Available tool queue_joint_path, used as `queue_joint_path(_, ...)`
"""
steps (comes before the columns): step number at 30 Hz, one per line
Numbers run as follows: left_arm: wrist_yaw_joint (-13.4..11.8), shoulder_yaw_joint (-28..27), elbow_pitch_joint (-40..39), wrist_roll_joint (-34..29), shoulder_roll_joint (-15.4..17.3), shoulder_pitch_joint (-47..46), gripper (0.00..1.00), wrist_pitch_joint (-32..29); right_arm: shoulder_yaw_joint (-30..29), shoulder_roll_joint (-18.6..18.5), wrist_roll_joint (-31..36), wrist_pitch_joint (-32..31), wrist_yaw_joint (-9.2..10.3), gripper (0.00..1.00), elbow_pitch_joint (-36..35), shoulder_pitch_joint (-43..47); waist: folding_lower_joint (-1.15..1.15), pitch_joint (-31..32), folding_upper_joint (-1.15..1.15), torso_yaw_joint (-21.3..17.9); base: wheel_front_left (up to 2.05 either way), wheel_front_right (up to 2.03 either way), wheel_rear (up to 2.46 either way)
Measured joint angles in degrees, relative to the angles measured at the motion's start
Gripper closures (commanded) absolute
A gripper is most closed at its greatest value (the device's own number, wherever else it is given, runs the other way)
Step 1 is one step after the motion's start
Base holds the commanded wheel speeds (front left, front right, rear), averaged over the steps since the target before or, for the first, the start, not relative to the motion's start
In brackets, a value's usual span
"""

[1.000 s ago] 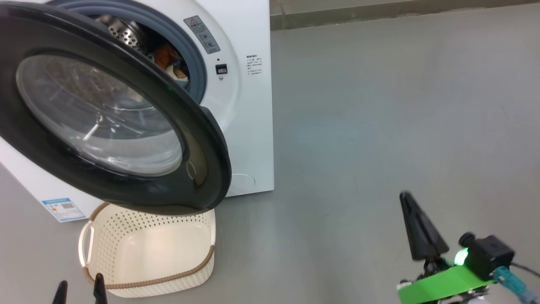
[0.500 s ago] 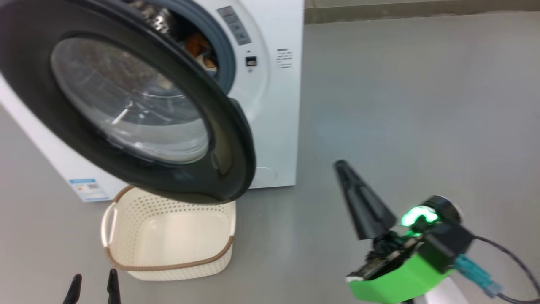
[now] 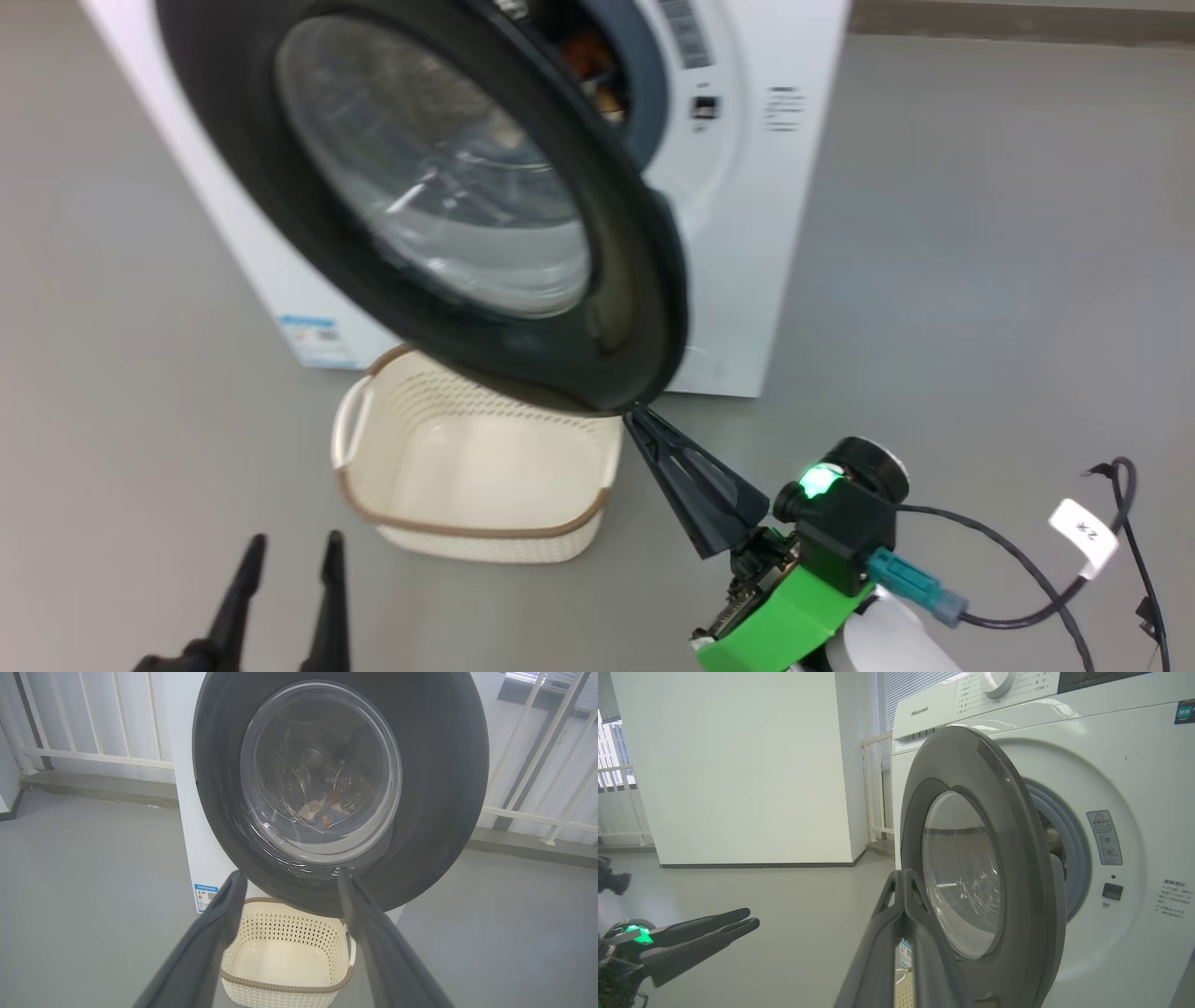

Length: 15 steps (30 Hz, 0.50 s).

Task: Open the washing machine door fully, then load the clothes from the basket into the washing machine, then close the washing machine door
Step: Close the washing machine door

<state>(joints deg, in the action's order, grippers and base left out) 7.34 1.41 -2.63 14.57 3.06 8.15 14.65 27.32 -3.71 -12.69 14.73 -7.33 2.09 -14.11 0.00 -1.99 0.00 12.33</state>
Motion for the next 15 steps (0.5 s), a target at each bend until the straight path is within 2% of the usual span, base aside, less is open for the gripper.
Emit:
queue_joint_path(8,0.00,4.02,0.73,1.20,0.04,-1.79,0.00,0.00,2.01,-0.18,0.00,0.00,0.00,1.00,6.39,-2.60,0.00,-2.16,0.00,6.56,0.00,0.00,0.00)
queue_joint_path(15,0.00,5.72,0.87,2.21,0.00,-5.48,0.00,0.00,1.48,-0.53,0.24,0.00,0.00,1.00,13.05,-5.94,0.01,-7.04,0.00,10.02,0.00,0.00,0.00)
